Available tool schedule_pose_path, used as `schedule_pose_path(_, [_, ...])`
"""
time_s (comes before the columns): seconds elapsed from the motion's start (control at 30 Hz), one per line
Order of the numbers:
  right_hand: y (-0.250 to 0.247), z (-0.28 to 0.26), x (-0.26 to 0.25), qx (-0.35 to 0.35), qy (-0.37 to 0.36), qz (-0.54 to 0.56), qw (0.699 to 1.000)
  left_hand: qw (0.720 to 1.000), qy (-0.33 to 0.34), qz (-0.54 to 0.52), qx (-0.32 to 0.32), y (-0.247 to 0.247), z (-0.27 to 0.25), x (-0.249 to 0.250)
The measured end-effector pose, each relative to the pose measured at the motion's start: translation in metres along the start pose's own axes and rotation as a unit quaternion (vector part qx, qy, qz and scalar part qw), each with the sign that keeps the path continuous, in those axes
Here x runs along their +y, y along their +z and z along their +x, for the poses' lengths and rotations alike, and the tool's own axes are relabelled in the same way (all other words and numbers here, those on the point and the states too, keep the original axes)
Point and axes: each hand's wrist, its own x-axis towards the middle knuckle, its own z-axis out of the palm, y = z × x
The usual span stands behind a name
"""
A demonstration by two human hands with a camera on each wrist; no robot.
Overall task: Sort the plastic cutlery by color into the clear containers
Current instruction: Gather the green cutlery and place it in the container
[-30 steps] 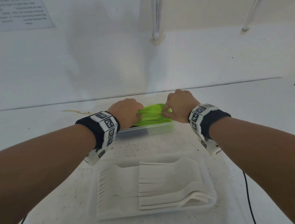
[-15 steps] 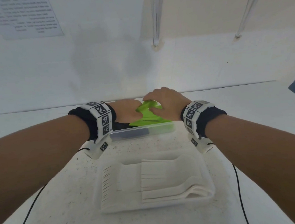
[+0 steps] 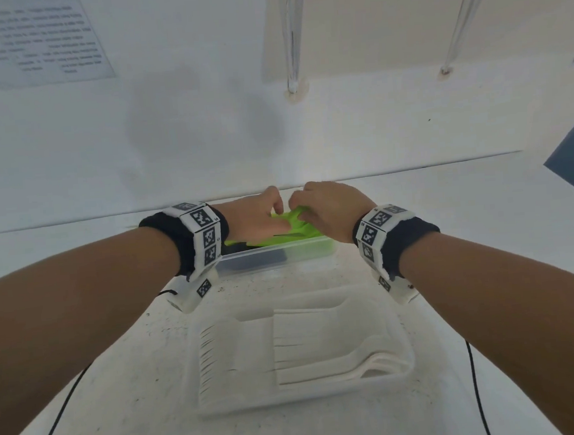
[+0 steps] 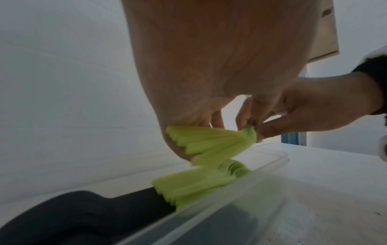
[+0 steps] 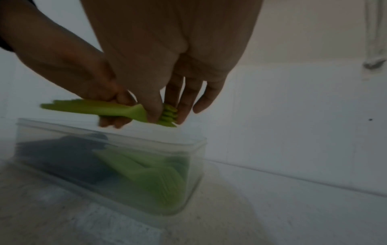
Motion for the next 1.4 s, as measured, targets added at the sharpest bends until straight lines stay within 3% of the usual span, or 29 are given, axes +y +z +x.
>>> schedule_pose_path(0.17, [0.007,-0.009,0.019,-0.054,0.093,0.019,0.994,0.993,0.024,-0.057,0.098,-0.006,0.014,-0.008])
schedule_pose_path(0.33, [0.011,-0.007,0.023,-0.070,0.111,0.026,0.991,0.992,0.048,0.083,0.080,0.000,0.025,-0.024])
schedule_pose_path(0.53, [0.017,-0.006,0.021,-0.084,0.128,0.031,0.988,0.989,0.053,0.090,0.101,0.006,0.033,-0.036])
schedule_pose_path(0.7, [0.019,-0.003,0.021,-0.050,0.175,0.074,0.981,0.949,0.072,0.045,0.303,0.002,0.030,-0.051])
schedule_pose_path(0.73, [0.020,-0.002,0.021,-0.049,0.179,0.074,0.980,0.947,0.082,0.042,0.308,0.000,0.027,-0.052])
schedule_pose_path(0.77, [0.020,-0.001,0.021,-0.046,0.184,0.076,0.979,0.956,0.094,0.042,0.275,-0.003,0.024,-0.053])
schedule_pose_path(0.83, [0.020,0.001,0.020,-0.045,0.186,0.079,0.978,0.982,0.090,0.091,0.136,-0.004,0.017,-0.051])
schedule_pose_path(0.9, [0.021,0.002,0.020,-0.051,0.185,0.074,0.978,0.985,0.087,0.143,0.050,0.001,0.014,-0.051])
schedule_pose_path(1.2, [0.021,0.005,0.020,-0.021,0.225,0.124,0.966,0.972,0.145,0.178,0.045,0.012,0.027,-0.050])
schedule_pose_path(1.4, [0.022,0.006,0.020,-0.027,0.221,0.109,0.969,0.964,0.144,0.222,0.008,0.016,0.037,-0.043])
